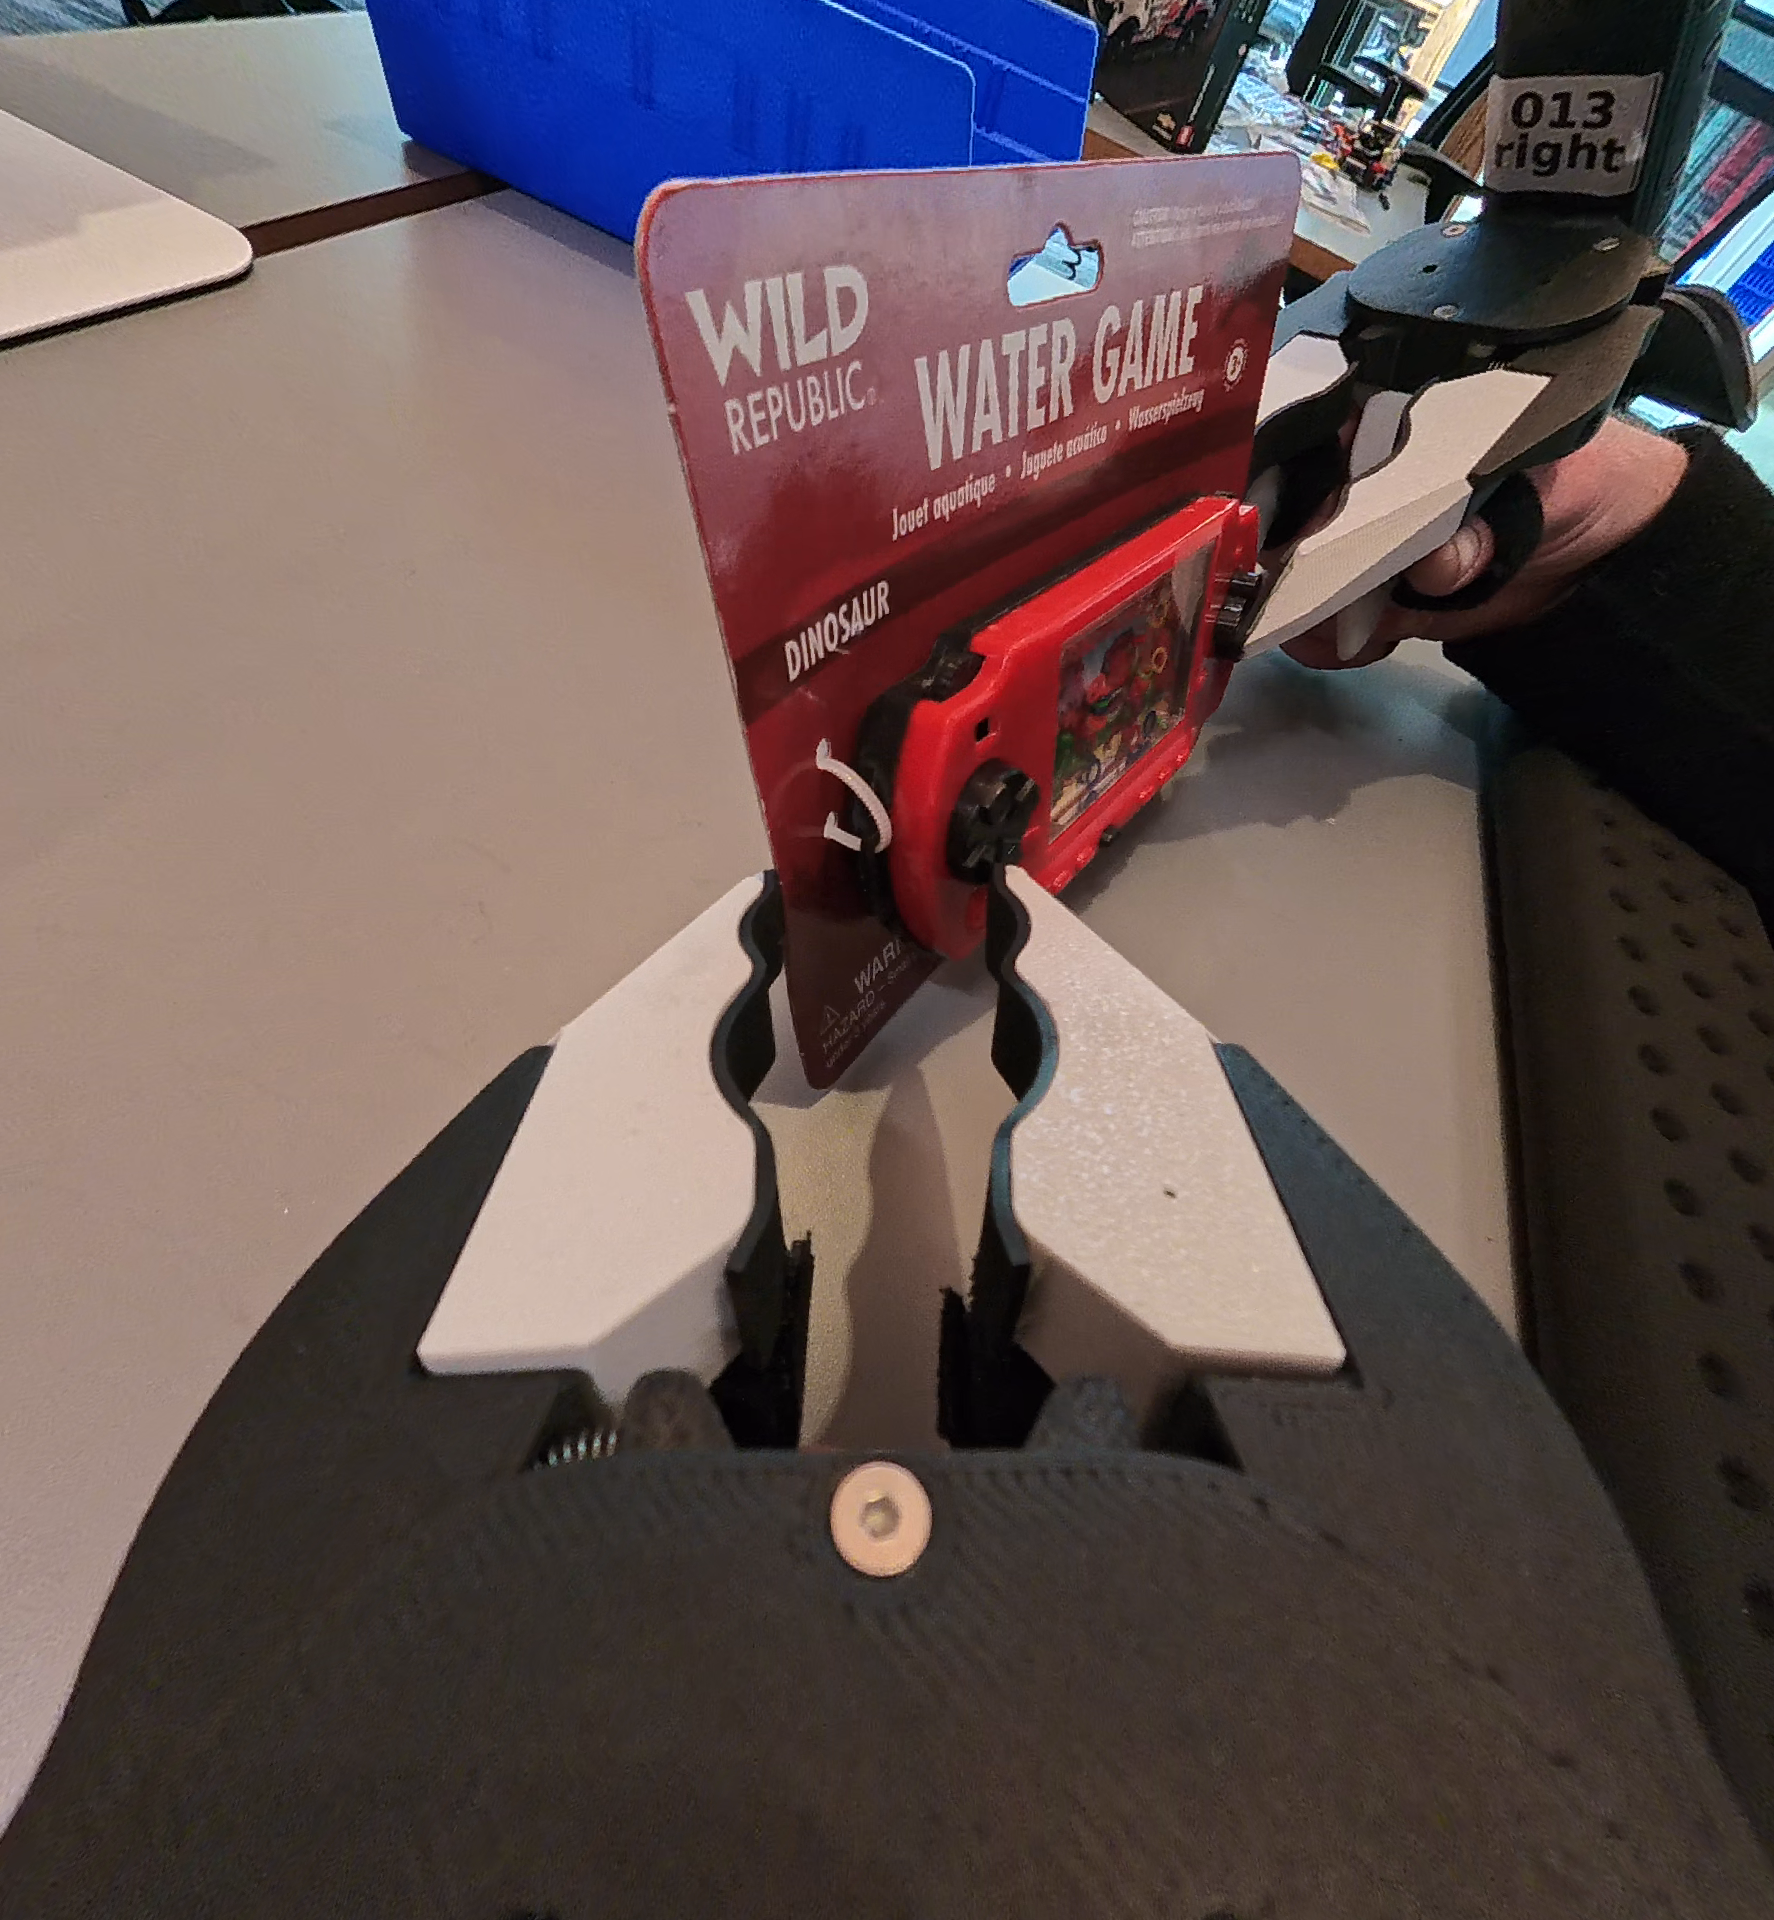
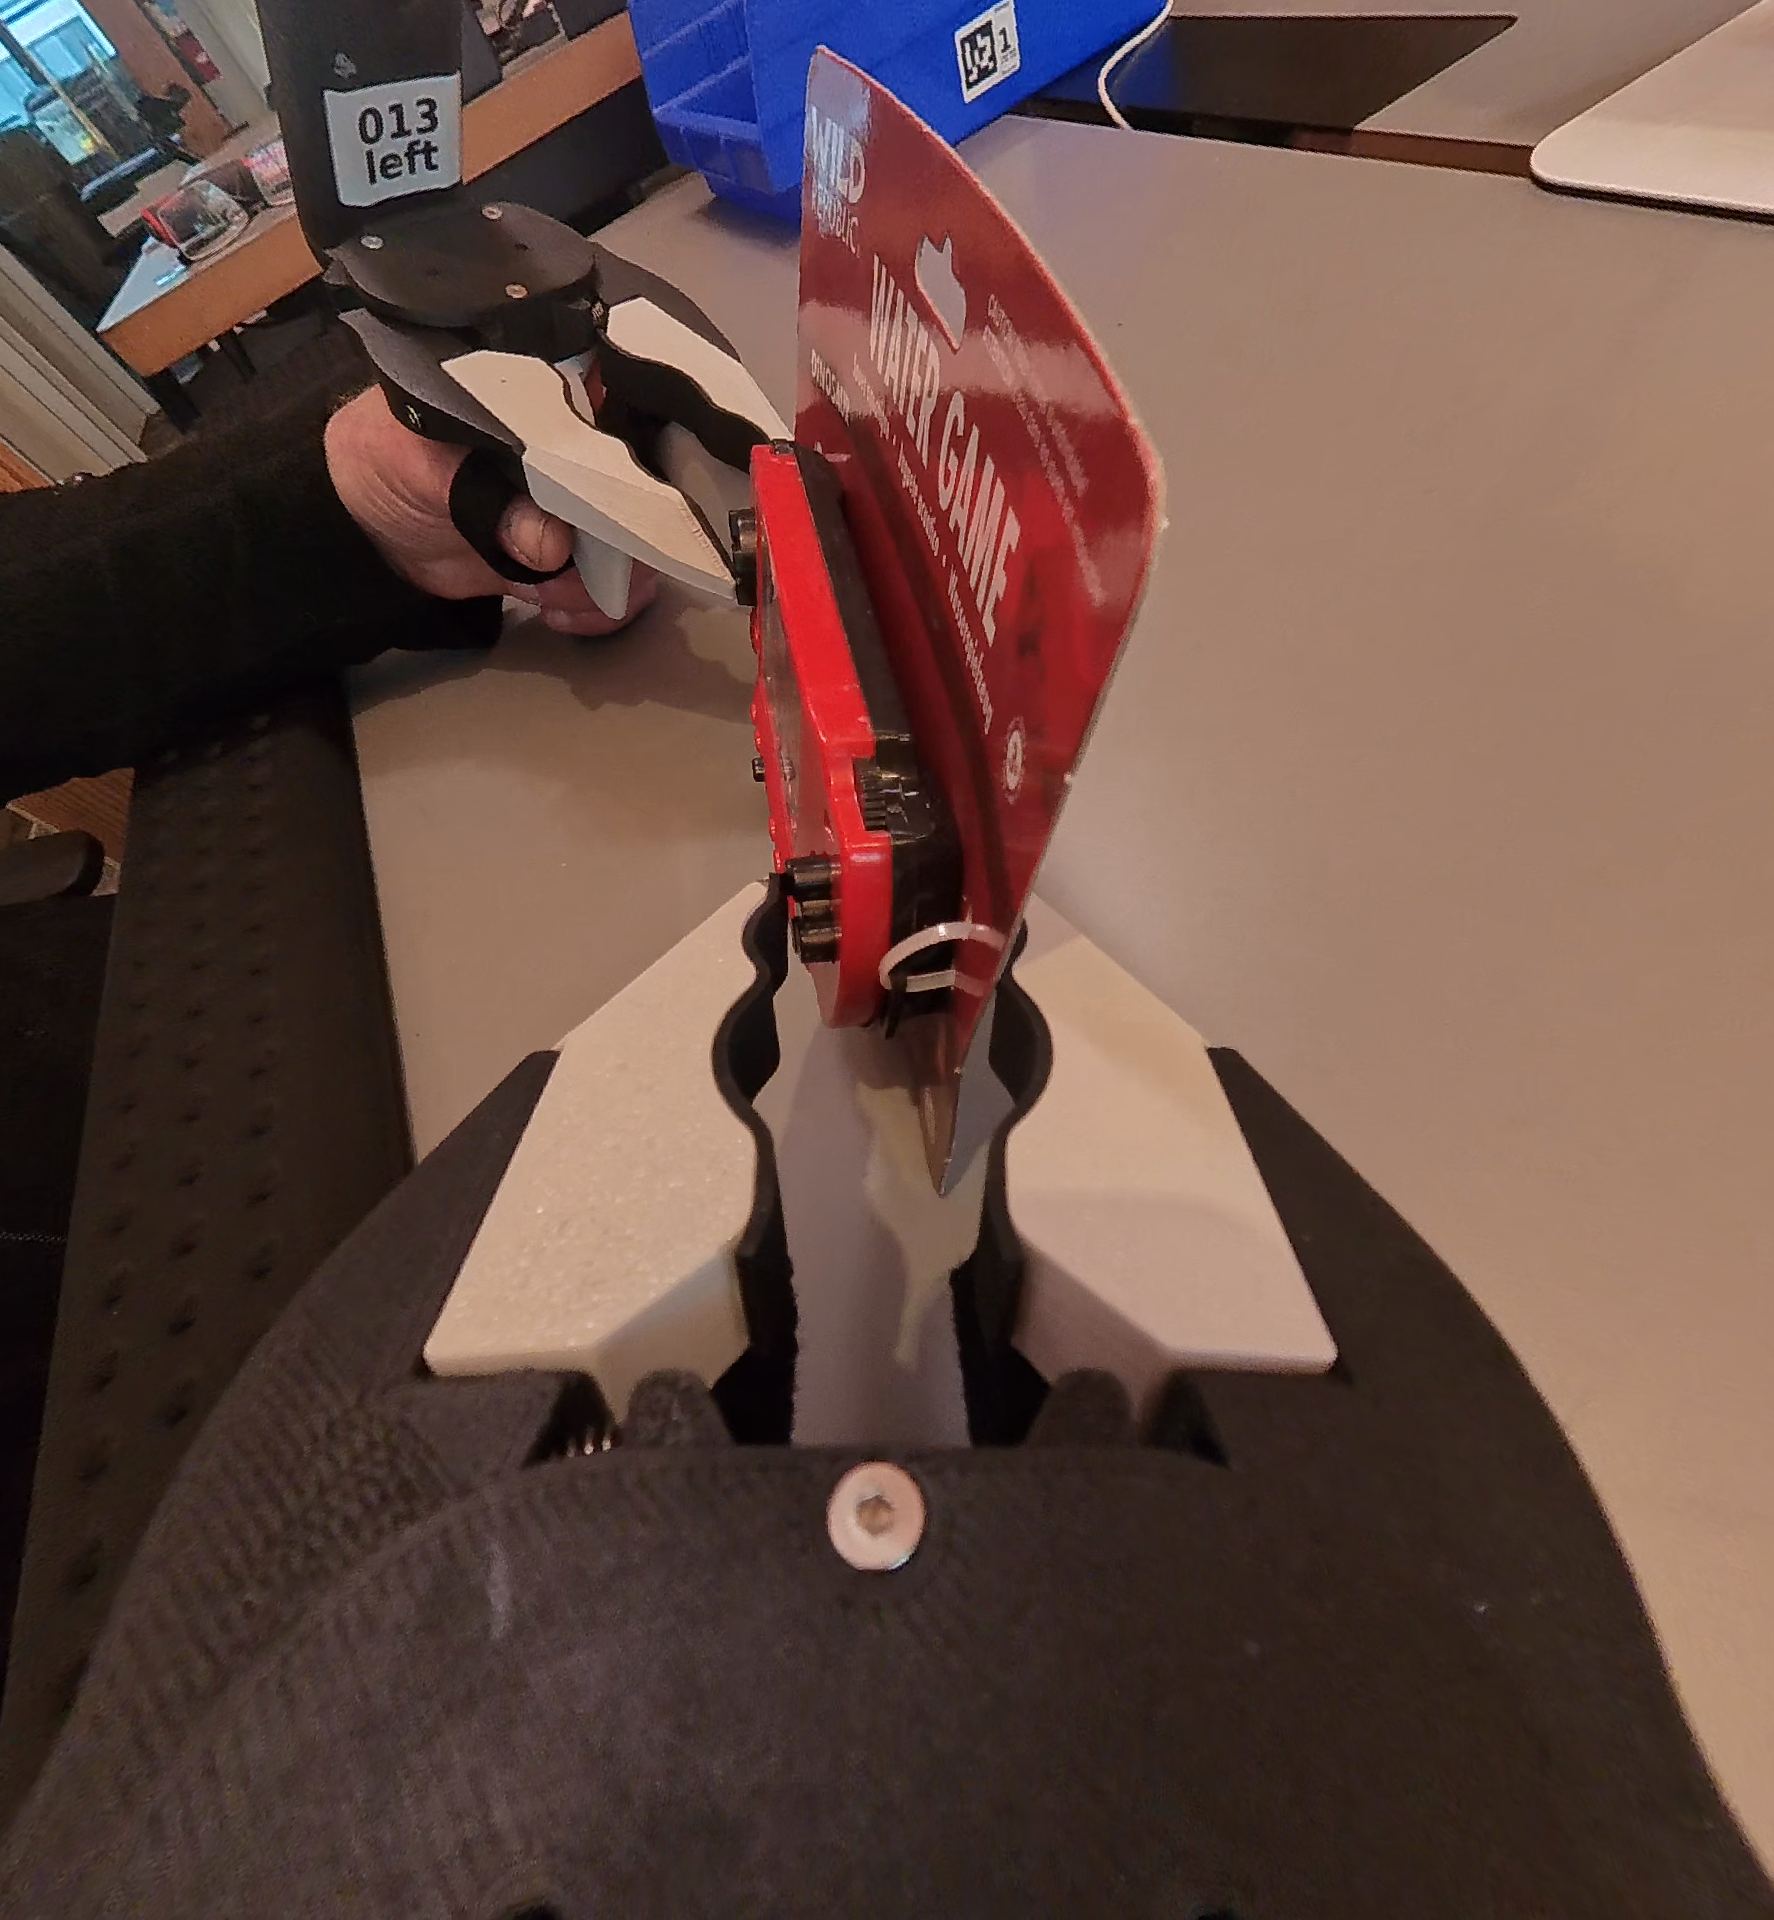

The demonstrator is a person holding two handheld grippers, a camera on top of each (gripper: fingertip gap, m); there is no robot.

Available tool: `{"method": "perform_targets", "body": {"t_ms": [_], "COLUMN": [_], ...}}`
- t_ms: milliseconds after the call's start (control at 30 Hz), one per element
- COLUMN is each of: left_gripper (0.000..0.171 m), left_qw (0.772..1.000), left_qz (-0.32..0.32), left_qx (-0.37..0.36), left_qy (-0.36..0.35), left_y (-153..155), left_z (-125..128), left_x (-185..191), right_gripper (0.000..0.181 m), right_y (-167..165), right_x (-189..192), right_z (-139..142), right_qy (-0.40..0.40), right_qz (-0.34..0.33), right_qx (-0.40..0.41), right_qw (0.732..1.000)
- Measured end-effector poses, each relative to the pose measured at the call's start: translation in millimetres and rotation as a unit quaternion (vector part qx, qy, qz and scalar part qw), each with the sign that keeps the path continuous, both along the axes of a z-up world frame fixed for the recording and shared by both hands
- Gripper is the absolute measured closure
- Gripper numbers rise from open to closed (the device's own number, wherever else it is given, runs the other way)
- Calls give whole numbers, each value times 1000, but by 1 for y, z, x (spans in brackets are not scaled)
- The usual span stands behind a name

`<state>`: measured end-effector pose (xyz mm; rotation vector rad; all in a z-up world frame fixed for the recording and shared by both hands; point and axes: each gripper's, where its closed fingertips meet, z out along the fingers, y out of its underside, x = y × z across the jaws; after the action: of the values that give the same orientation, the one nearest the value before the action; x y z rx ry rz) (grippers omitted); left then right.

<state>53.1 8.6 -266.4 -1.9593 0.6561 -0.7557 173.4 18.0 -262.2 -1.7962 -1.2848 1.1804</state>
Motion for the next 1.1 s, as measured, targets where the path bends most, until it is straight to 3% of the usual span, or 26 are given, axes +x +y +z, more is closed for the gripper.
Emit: {"method": "perform_targets", "body": {"t_ms": [667,1100], "left_gripper": [135,135], "left_qw": [1000,1000], "left_qz": [-2,8], "left_qx": [-2,22], "left_qy": [-1,-3], "left_y": [-1,2], "left_z": [0,6], "left_x": [0,-1], "right_gripper": [145,149], "right_y": [0,2], "right_x": [1,0], "right_z": [-1,10], "right_qy": [1,4], "right_qz": [2,-5], "right_qx": [-4,52], "right_qw": [1000,999]}}
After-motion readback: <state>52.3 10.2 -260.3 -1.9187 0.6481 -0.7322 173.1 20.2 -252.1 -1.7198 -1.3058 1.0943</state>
